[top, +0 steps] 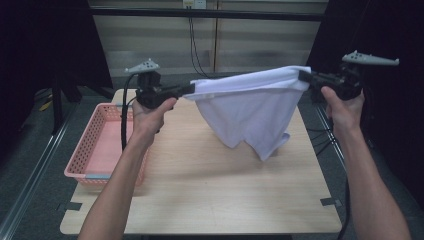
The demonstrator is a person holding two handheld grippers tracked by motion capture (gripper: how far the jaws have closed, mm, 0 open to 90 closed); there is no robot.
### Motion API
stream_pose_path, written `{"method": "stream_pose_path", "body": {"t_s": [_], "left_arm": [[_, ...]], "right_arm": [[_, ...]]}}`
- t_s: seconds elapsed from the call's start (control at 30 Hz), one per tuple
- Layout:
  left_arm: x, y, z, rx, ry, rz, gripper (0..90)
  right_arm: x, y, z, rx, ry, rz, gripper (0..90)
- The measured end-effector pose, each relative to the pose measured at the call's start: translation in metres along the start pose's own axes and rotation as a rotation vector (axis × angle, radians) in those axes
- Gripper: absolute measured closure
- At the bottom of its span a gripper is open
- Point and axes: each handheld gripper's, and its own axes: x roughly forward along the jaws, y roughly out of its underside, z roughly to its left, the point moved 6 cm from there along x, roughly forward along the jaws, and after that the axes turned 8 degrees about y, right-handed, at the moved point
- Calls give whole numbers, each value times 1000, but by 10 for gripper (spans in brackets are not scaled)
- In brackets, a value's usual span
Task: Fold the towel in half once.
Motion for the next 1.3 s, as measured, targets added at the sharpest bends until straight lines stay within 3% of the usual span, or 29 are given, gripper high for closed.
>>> {"method": "stream_pose_path", "body": {"t_s": [0.17,0.23,0.3,0.4,0.5,0.57,0.63,0.7,0.77,0.83,0.9,1.0,1.1,1.13,1.2,1.3], "left_arm": [[-11,-33,-14,57,-5,-36,858],[-19,-33,-22,57,11,-45,857],[-23,-18,-26,54,12,-7,856],[-28,16,-30,22,32,37,855],[-35,68,-38,-15,58,95,853],[-40,97,-45,-51,88,125,852],[-47,128,-55,-47,96,185,850],[-58,161,-68,-83,117,214,846],[-67,191,-76,-105,114,263,840],[-72,218,-80,-122,130,305,830],[-76,250,-80,-158,134,365,823],[-81,274,-82,-220,134,419,801],[-87,274,-87,-195,149,420,763],[-88,273,-87,-200,149,414,740],[-86,269,-82,-188,128,418,687],[-76,260,-72,-175,121,399,678]], "right_arm": [[-6,-38,2,-4,-6,-67,854],[-15,-44,8,-8,-25,-91,854],[-22,-35,16,-22,-39,-81,856],[-32,-2,26,-38,-63,-26,858],[-47,50,38,-34,-112,45,859],[-58,79,46,-26,-136,85,859],[-70,112,56,-18,-170,132,859],[-84,147,67,11,-204,172,859],[-95,178,77,16,-219,217,859],[-102,203,86,13,-239,259,859],[-108,230,93,44,-252,295,858],[-114,263,100,44,-260,377,841],[-124,284,108,27,-268,440,757],[-129,287,110,21,-271,439,674],[-135,281,106,44,-256,405,613],[-133,274,94,41,-208,382,549]]}}
